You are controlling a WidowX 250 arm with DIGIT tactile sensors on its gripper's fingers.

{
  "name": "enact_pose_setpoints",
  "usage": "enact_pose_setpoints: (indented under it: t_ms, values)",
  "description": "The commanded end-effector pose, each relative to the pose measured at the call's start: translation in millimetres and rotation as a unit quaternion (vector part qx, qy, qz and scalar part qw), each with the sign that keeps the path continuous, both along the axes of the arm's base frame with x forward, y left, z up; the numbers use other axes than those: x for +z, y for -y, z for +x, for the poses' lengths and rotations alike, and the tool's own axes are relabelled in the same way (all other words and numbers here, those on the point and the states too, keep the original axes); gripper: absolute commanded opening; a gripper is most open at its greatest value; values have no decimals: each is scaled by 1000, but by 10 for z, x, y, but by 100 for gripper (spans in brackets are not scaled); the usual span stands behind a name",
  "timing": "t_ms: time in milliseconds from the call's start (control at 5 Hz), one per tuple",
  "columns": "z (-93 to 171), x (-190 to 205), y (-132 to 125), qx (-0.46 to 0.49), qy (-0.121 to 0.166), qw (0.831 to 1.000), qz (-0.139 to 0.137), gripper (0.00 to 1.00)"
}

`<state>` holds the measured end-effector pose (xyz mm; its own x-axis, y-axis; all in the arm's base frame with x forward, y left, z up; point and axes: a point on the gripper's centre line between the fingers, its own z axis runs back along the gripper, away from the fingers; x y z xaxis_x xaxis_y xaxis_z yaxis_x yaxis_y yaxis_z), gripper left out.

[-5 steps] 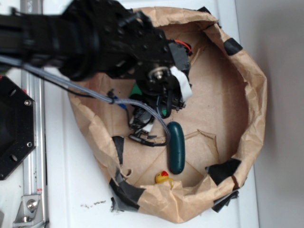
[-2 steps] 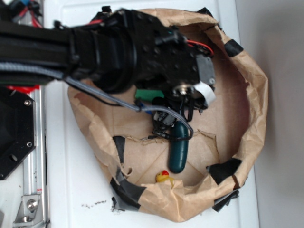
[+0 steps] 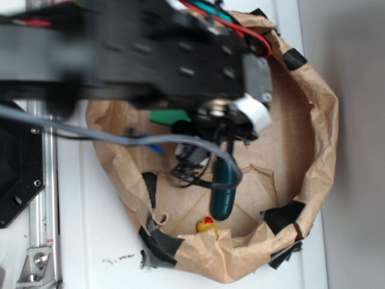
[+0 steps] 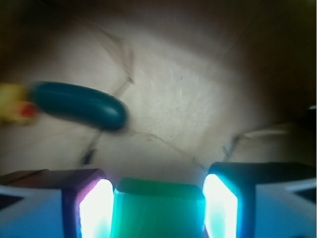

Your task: Grab the green block.

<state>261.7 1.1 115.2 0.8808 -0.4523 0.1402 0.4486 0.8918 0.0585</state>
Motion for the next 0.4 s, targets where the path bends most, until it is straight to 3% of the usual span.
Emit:
enact_pose_setpoints:
  t_ms: [0,200]
  values:
    - [-278,669,-31,250,-16,967,-56,0]
    - [-336,704,-32,361,-1,931,-57,0]
